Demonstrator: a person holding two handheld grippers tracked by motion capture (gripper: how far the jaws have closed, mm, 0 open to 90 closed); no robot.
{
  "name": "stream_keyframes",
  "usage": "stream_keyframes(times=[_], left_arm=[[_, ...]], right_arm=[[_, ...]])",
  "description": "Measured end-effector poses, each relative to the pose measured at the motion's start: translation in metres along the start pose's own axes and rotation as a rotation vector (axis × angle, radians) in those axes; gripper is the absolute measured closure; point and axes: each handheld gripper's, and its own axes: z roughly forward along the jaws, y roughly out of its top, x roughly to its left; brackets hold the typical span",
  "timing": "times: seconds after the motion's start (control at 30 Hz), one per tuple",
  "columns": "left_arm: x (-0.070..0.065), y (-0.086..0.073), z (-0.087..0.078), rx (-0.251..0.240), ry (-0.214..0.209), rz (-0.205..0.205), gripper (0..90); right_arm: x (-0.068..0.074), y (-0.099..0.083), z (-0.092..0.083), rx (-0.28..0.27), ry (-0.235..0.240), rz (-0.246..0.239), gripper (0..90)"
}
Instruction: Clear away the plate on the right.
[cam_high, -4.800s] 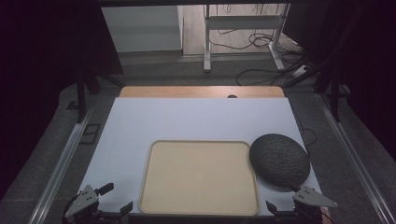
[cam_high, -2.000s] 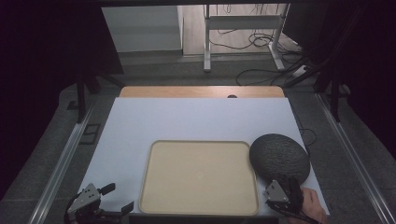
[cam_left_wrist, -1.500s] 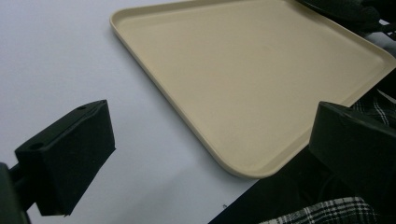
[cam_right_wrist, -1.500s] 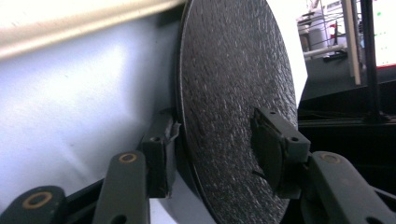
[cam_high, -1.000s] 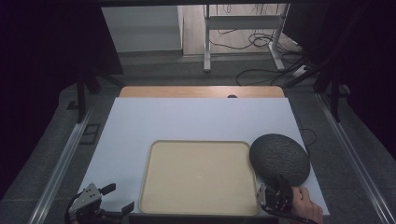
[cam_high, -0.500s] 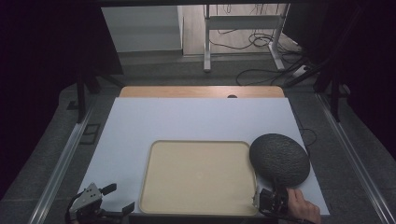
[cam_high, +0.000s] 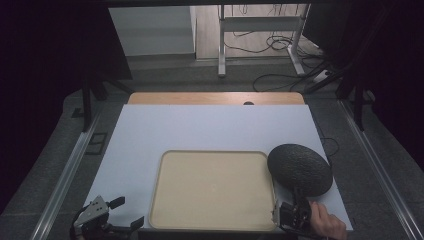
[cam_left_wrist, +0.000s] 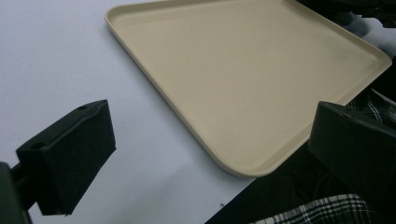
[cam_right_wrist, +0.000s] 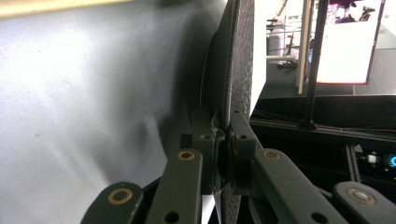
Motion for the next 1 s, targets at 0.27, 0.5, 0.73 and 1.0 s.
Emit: stream_keyframes(times=[0.27, 0.5, 0.73, 1.0], left_arm=[[0.0, 0.0, 0.0, -0.001, 0.0, -0.002, 0.1], [0.0, 0.0, 0.0, -0.001, -0.001, -0.004, 0.1], [0.001, 0.0, 0.0, -0.001, 0.001, -0.007, 0.1], [0.001, 0.0, 0.0, -0.002, -0.001, -0.011, 0.1]], right_arm=[[-0.003, -0.001, -0.002, -0.013, -0.019, 0.002, 82.5], [-0.007, 0.001, -0.006, -0.055, -0.008, -0.003, 82.0], [-0.009, 0.004, -0.01, -0.062, -0.021, -0.004, 81.6], [-0.009, 0.01, -0.012, -0.117, -0.024, -0.032, 81.1]])
